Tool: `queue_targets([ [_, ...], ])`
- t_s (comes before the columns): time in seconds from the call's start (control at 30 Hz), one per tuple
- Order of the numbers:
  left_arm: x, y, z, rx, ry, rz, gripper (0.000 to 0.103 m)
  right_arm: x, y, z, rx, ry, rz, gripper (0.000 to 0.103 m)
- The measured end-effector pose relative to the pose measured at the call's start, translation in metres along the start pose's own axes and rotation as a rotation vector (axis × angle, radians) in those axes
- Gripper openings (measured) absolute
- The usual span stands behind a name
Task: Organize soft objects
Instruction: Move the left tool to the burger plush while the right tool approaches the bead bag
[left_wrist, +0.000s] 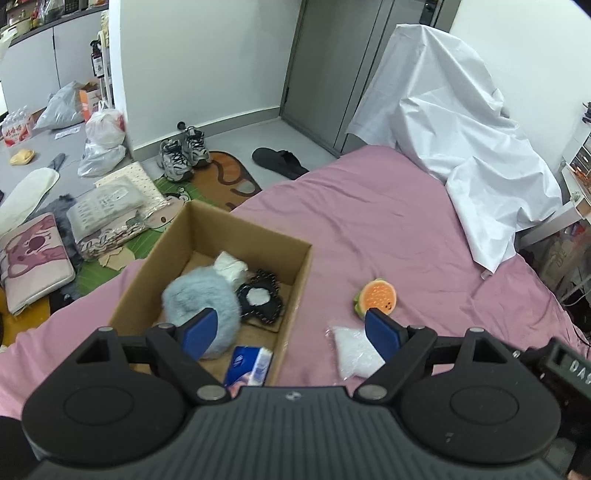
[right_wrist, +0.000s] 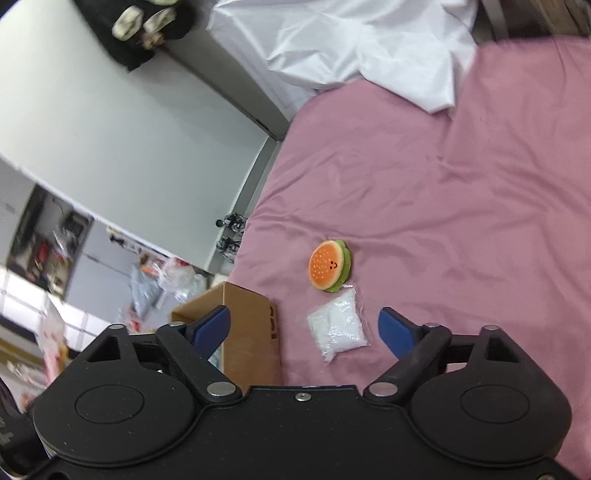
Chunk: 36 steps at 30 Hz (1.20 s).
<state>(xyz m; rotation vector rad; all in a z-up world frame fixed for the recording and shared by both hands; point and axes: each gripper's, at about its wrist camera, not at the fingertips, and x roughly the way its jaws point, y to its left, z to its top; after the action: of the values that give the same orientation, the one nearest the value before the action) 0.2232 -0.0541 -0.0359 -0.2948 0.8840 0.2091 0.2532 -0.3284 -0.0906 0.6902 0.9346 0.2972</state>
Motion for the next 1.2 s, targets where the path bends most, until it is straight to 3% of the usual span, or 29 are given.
queue_targets([
  [0.67, 0.060, -0.056, 0.012, 0.024, 0.077, -0.064, 0.083, 0.048, -0.041, 0.000, 0.171, 0.072, -0.064, 0.074],
  [1.2, 0.124, -0.081, 0.020, 0.067, 0.172, -0.093, 0.074, 0.098, -0.038, -0.005, 0.164, 0.165, -0.080, 0.069],
])
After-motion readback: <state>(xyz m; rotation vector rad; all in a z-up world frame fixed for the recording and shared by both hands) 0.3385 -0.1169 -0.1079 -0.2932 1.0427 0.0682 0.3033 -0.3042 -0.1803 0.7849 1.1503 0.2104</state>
